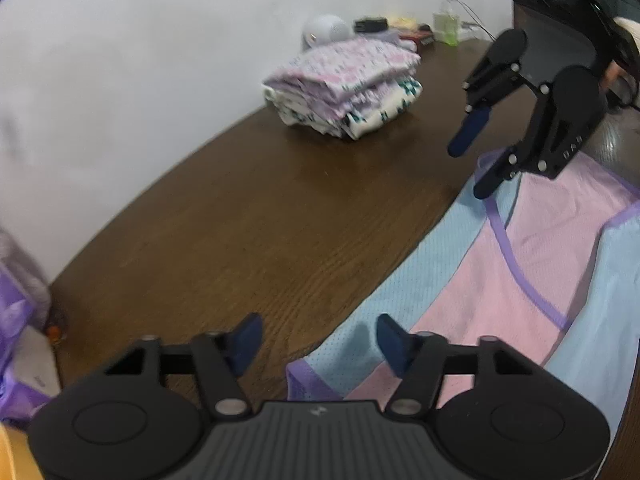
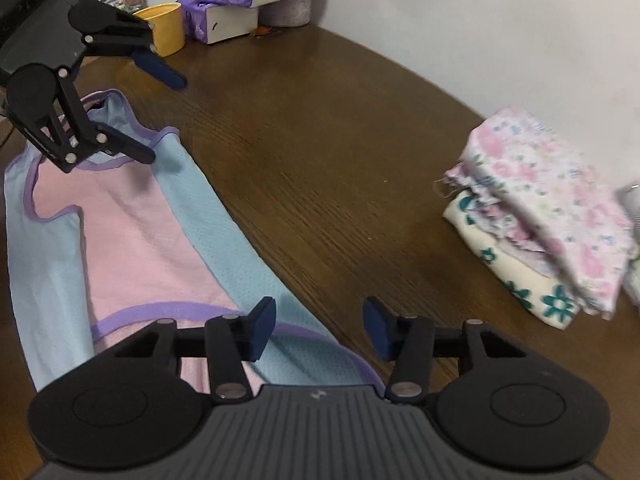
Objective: Fold clothes
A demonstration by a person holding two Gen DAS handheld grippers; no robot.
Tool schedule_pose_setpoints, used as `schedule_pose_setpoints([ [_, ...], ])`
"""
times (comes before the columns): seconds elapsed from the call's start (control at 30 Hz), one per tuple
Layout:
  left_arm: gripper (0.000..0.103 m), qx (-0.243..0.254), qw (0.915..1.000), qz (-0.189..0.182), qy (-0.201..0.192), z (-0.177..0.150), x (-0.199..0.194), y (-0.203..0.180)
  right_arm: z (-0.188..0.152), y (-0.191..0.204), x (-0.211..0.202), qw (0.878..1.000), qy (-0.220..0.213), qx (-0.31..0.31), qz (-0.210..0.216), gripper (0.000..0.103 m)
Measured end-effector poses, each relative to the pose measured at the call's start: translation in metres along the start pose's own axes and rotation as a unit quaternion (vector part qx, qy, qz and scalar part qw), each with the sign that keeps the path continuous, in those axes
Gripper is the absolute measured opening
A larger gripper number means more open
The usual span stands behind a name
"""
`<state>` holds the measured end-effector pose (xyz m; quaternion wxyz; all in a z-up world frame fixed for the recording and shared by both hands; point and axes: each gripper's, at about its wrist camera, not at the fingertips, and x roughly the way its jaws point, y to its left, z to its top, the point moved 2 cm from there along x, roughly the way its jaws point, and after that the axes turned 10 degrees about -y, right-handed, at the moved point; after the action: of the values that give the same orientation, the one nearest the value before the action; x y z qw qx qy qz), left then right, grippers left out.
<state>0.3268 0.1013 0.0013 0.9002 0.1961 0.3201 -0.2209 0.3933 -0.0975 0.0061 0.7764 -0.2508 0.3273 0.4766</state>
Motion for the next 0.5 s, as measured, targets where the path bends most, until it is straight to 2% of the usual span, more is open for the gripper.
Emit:
schedule_pose_setpoints([
  [0.17, 0.045, 0.017, 0.9985, -0.049, 0.015, -0.004, 0.009, 0.008, -0.003, -0.008, 0.01, 0.999, 0.011, -0.003, 0.052, 0.044],
  [0.23, 0.045, 0.025, 0.9977, -0.056, 0.028, -0.006, 0.013, 0.01, -0.003, -0.011, 0.012, 0.998, 0.016, -0.006, 0.066, 0.041],
  [0.3, 0.044, 0.024, 0.9972, -0.064, 0.03, -0.006, 0.016, 0.012, -0.003, -0.014, 0.016, 0.997, 0.027, -0.01, 0.069, 0.037],
  [0.5, 0.044, 0.003, 0.9953, -0.09, 0.034, -0.004, 0.02, 0.022, -0.001, -0.018, 0.019, 0.996, 0.03, -0.012, 0.083, 0.037],
])
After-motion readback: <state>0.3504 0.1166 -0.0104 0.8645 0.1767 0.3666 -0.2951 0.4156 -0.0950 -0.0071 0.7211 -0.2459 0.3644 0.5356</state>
